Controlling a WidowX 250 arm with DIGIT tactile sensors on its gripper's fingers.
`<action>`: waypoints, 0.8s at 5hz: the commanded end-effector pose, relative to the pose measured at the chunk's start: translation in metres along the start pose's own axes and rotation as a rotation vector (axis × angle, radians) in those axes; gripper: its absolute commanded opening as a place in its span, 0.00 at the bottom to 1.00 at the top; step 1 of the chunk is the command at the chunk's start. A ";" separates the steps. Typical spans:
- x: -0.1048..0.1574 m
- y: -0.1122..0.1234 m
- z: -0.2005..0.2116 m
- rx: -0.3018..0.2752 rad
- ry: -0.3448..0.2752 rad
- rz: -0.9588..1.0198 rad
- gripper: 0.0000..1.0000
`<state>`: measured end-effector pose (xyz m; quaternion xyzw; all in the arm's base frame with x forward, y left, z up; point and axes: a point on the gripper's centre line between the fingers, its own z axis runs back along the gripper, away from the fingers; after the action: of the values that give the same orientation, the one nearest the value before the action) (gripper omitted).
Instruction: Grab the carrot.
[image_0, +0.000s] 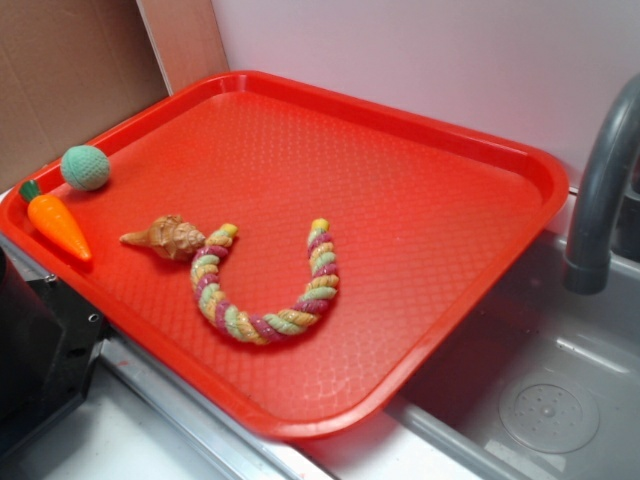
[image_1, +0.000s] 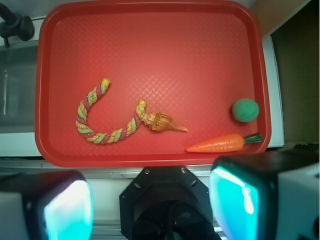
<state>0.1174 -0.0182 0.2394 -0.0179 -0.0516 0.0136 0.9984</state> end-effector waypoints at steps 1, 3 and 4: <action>0.000 0.000 0.000 0.000 0.000 0.000 1.00; 0.023 0.064 -0.044 0.149 0.008 0.487 1.00; 0.011 0.096 -0.080 0.219 -0.018 0.732 1.00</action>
<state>0.1358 0.0710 0.1484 0.0680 -0.0356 0.3753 0.9237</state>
